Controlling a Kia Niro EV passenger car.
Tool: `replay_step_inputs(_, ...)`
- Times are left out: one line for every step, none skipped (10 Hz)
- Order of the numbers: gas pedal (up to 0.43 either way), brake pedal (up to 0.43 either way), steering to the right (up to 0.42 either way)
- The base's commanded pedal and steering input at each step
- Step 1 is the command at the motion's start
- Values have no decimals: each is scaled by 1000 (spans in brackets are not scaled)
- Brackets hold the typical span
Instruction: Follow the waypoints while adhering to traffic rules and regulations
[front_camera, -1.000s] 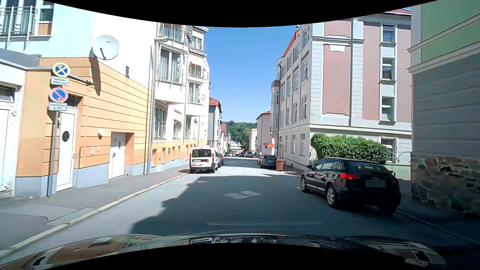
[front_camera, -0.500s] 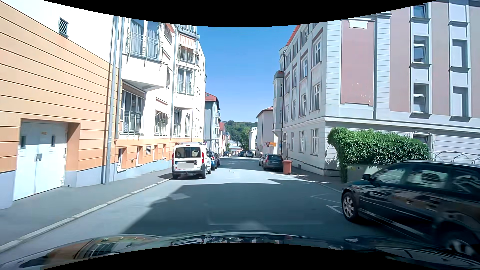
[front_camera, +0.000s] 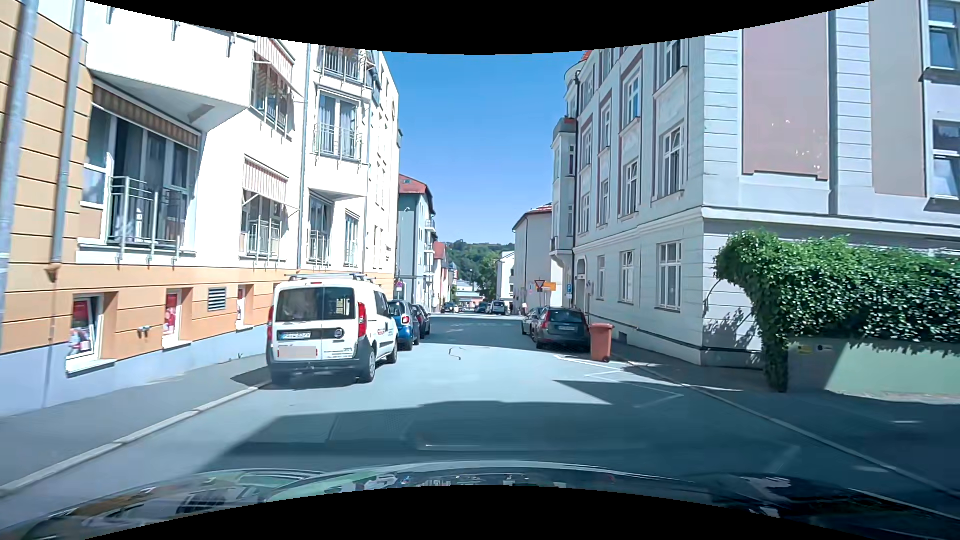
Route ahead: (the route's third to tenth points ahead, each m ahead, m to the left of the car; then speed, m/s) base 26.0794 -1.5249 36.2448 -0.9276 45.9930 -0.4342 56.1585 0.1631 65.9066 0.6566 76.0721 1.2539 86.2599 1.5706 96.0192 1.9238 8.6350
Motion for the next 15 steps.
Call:
replay_step_inputs(0, 79, 4)
replay_step_inputs(0, 104, 3)
replay_step_inputs(0, 128, -1)
replay_step_inputs(0, 134, -8)
replay_step_inputs(0, 140, -9)
replay_step_inputs(0, 146, -8)
replay_step_inputs(0, 152, -8)
replay_step_inputs(0, 165, -8)
replay_step_inputs(0, 171, -8)
replay_step_inputs(0, 177, -8)
replay_step_inputs(0, 183, -6)
replay_step_inputs(0, 189, -4)
replay_step_inputs(0, 189, -4)
replay_step_inputs(0, 189, -4)
replay_step_inputs(0, 195, -3)
